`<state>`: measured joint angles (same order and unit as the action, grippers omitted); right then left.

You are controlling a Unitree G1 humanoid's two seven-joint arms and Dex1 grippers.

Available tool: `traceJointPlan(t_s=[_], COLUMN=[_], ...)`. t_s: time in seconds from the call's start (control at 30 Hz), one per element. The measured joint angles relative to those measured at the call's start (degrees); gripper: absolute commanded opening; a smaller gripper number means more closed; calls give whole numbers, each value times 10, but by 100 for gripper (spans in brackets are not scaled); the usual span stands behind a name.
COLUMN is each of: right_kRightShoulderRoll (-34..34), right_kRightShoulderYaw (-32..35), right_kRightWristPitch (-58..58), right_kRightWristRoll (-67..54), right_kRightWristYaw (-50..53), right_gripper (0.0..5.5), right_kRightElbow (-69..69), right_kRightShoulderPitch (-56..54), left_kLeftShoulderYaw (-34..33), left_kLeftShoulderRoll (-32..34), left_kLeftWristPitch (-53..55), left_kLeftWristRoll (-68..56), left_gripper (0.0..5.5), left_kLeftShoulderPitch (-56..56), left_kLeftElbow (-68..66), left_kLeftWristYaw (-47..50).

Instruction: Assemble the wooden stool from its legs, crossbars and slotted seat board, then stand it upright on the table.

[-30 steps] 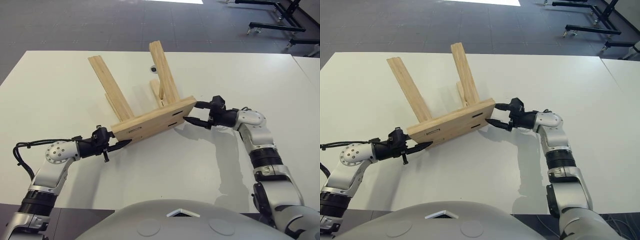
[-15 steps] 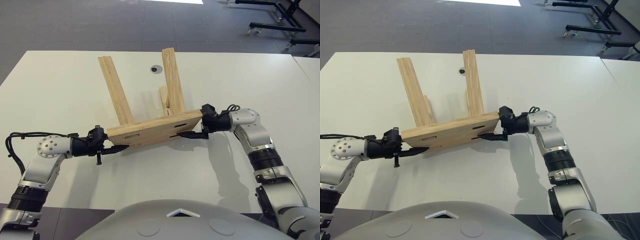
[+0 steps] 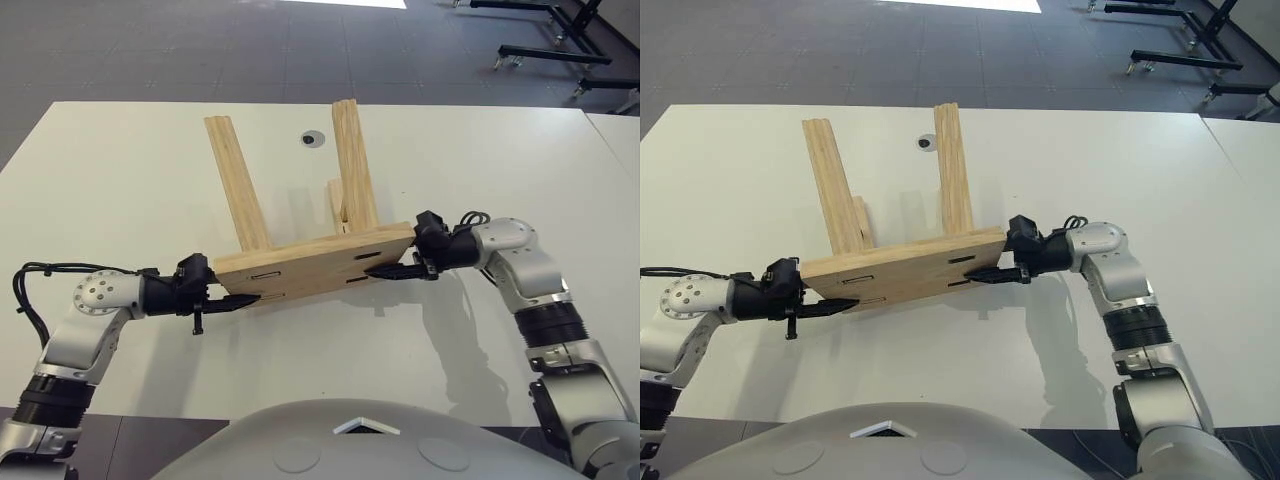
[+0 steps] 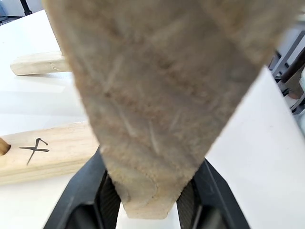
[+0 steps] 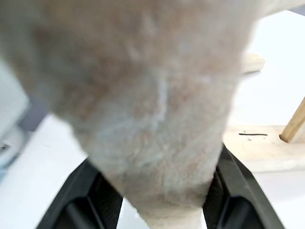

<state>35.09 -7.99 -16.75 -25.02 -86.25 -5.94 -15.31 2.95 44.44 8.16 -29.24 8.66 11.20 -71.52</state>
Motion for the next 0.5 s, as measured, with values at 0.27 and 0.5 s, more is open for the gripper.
traceJointPlan(t_s=[0.27, 0.5], right_kRightShoulderRoll=[182, 254], right_kRightShoulderYaw=[55, 49], right_kRightWristPitch=[-421, -702], right_kRightWristRoll=[-259, -407], right_kRightWristYaw=[-32, 15], right_gripper=[146, 146], right_kRightElbow=[158, 113], right_kRightShoulderPitch=[-23, -138], left_kLeftShoulderYaw=[-115, -164], left_kLeftShoulderRoll=[77, 84], left_kLeftWristPitch=[314, 405], left_kLeftWristRoll=[-370, -670], left_gripper=[131, 131], left_kLeftShoulderPitch=[40, 78], left_kLeftElbow=[181, 215], left_kLeftWristYaw=[77, 270])
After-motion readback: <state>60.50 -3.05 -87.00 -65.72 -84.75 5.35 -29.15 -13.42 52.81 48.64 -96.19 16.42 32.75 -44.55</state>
